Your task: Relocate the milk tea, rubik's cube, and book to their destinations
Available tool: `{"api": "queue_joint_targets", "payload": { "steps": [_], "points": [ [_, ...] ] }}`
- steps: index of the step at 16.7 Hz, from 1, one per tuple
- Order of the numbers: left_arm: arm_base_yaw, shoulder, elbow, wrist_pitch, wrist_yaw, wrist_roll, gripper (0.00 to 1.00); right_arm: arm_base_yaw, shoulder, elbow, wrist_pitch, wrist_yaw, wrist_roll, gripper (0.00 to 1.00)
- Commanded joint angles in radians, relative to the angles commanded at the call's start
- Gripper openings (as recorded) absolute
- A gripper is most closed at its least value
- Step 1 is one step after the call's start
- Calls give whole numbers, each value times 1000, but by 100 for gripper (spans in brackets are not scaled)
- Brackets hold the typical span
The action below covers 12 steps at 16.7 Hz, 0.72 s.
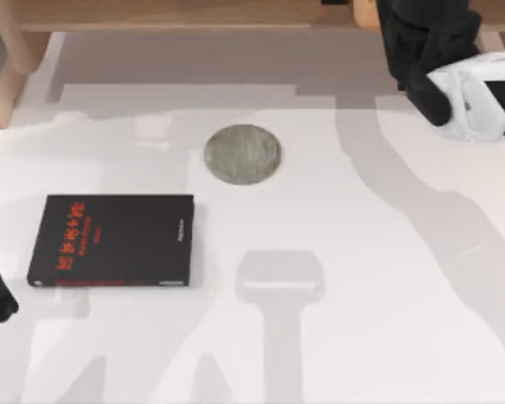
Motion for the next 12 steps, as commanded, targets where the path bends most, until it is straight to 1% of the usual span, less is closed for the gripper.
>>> {"api": "queue_joint_targets", "payload": {
  "steps": [3,5,10,12],
  "points": [
    [0,0,0,0,0,0,100,23,-92,-140,27,22,1,0],
    [0,0,0,0,0,0,100,41,-130,-182,48,39,2,0],
    [0,0,0,0,0,0,100,41,-129,-181,51,41,4,0],
    [0,0,0,0,0,0,100,68,-122,-157,70,60,6,0]
  ]
}}
